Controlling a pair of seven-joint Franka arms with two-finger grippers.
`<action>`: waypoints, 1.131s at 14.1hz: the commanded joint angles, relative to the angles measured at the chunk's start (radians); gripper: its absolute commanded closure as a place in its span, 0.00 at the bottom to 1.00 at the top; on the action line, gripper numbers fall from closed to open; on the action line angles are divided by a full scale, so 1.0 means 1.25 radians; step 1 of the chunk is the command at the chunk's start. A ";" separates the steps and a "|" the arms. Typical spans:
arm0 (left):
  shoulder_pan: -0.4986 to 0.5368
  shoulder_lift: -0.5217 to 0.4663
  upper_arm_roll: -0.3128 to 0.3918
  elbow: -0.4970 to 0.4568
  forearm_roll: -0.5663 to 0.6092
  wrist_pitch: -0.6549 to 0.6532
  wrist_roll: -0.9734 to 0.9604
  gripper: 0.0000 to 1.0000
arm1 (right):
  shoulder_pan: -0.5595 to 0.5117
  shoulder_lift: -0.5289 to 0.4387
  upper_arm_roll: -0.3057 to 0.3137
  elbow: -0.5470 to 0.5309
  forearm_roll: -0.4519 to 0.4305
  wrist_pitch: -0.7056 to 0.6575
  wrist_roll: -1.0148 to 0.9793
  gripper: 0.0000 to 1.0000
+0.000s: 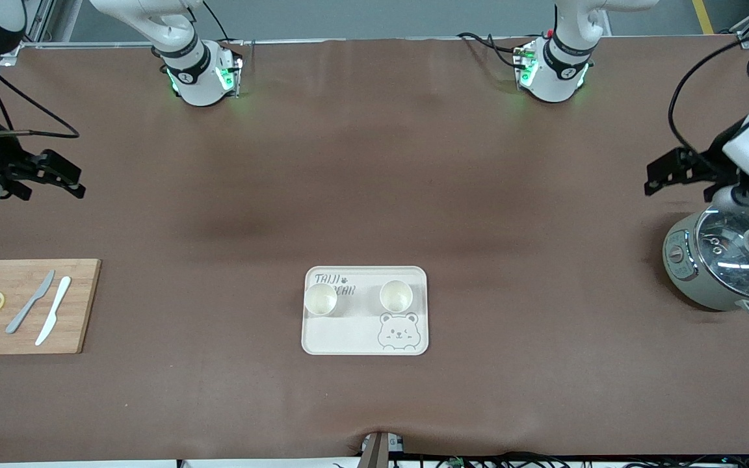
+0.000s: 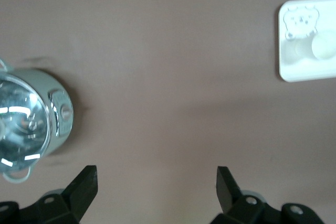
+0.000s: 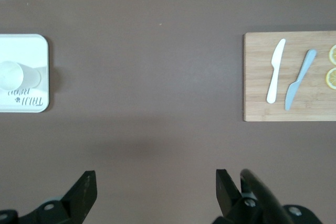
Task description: Place white IKEA cup upright on tray with both arms
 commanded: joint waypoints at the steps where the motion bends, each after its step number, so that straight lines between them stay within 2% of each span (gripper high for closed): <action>1: 0.008 -0.113 -0.006 -0.115 -0.001 0.002 0.008 0.00 | -0.028 0.019 0.010 0.077 0.002 -0.058 -0.017 0.00; 5: 0.008 -0.154 -0.015 -0.161 0.028 0.011 0.008 0.00 | -0.017 0.020 0.014 0.120 -0.007 -0.072 -0.011 0.00; 10: 0.008 -0.145 -0.015 -0.162 0.036 0.039 0.008 0.00 | 0.002 0.096 0.015 0.251 -0.037 -0.165 -0.010 0.00; 16: 0.005 -0.178 -0.030 -0.169 0.033 0.032 0.000 0.00 | -0.001 0.095 0.014 0.240 -0.034 -0.173 -0.008 0.00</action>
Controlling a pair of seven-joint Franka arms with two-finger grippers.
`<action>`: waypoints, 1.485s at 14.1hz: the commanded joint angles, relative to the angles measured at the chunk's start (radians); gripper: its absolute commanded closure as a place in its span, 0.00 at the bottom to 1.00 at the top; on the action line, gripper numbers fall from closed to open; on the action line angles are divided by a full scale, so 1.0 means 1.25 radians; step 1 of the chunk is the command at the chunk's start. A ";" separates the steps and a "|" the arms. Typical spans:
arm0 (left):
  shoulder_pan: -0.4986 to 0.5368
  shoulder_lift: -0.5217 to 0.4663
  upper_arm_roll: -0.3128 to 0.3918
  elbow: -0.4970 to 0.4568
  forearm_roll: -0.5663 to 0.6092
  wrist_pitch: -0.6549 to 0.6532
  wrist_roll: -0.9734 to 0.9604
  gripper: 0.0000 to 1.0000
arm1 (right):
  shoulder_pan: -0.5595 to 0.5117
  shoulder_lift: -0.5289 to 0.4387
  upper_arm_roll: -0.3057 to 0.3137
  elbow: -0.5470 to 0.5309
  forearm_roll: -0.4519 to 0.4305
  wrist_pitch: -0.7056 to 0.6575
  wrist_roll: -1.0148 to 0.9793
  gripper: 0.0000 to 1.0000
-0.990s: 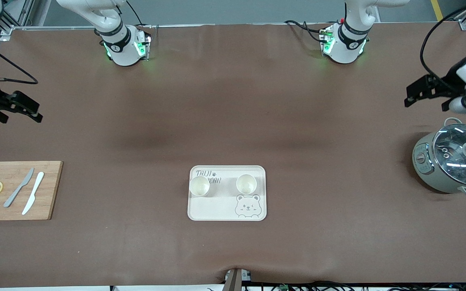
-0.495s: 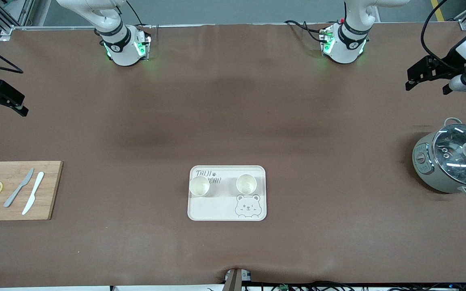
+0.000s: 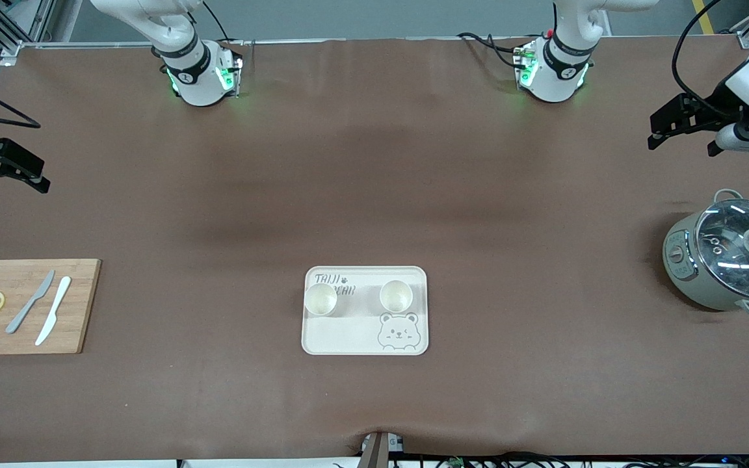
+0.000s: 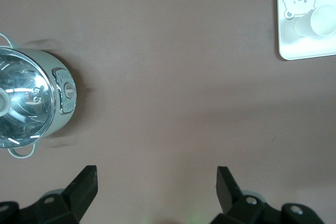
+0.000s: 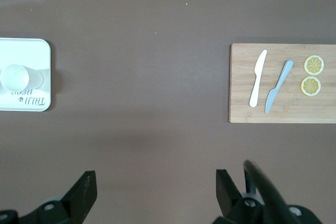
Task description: Place white IKEA cup upright on tray with both arms
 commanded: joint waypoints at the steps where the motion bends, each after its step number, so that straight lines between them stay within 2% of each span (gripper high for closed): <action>1: 0.006 -0.040 -0.025 -0.017 0.014 0.005 -0.006 0.00 | 0.001 0.007 -0.001 0.022 -0.011 -0.018 0.000 0.00; 21: 0.024 -0.035 -0.039 -0.027 0.047 0.011 -0.011 0.00 | -0.003 0.009 -0.001 0.023 -0.012 -0.016 -0.027 0.00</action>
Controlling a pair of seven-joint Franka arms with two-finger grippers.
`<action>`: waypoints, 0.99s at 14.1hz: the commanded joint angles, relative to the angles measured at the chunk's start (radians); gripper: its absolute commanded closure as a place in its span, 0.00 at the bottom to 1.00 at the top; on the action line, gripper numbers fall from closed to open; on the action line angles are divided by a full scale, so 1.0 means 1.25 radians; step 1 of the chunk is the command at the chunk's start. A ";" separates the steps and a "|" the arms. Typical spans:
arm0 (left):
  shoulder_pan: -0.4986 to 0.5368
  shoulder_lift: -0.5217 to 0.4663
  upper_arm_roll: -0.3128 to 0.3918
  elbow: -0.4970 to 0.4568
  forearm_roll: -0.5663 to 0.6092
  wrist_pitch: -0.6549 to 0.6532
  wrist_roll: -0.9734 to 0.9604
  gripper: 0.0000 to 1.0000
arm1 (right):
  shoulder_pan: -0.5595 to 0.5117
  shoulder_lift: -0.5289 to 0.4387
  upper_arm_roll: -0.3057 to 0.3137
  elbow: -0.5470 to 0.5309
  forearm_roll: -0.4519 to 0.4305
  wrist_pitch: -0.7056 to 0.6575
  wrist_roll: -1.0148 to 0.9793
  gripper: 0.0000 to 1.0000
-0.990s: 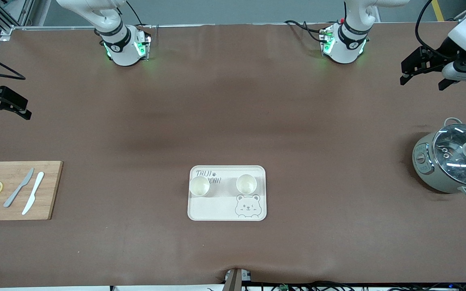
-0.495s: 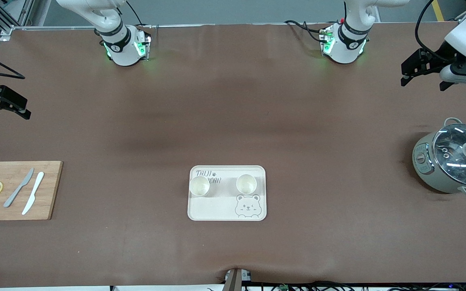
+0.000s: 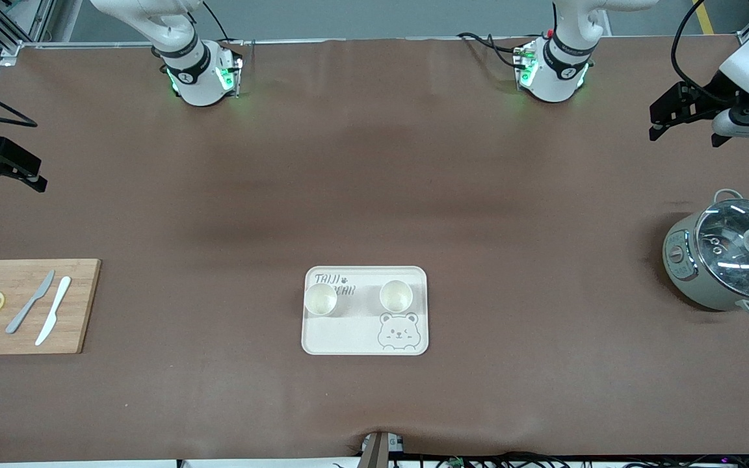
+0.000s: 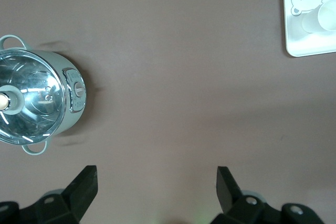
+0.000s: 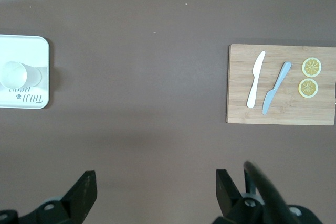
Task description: Place white IKEA cup upright on tray with both arms
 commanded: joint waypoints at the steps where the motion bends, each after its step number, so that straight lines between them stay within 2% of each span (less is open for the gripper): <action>1: 0.010 -0.008 -0.011 -0.008 0.017 0.011 -0.008 0.00 | -0.001 0.009 0.002 0.021 -0.010 -0.013 -0.008 0.00; 14: 0.008 0.003 -0.011 -0.008 0.019 0.014 -0.006 0.00 | 0.003 0.009 0.002 0.021 -0.011 -0.014 -0.007 0.00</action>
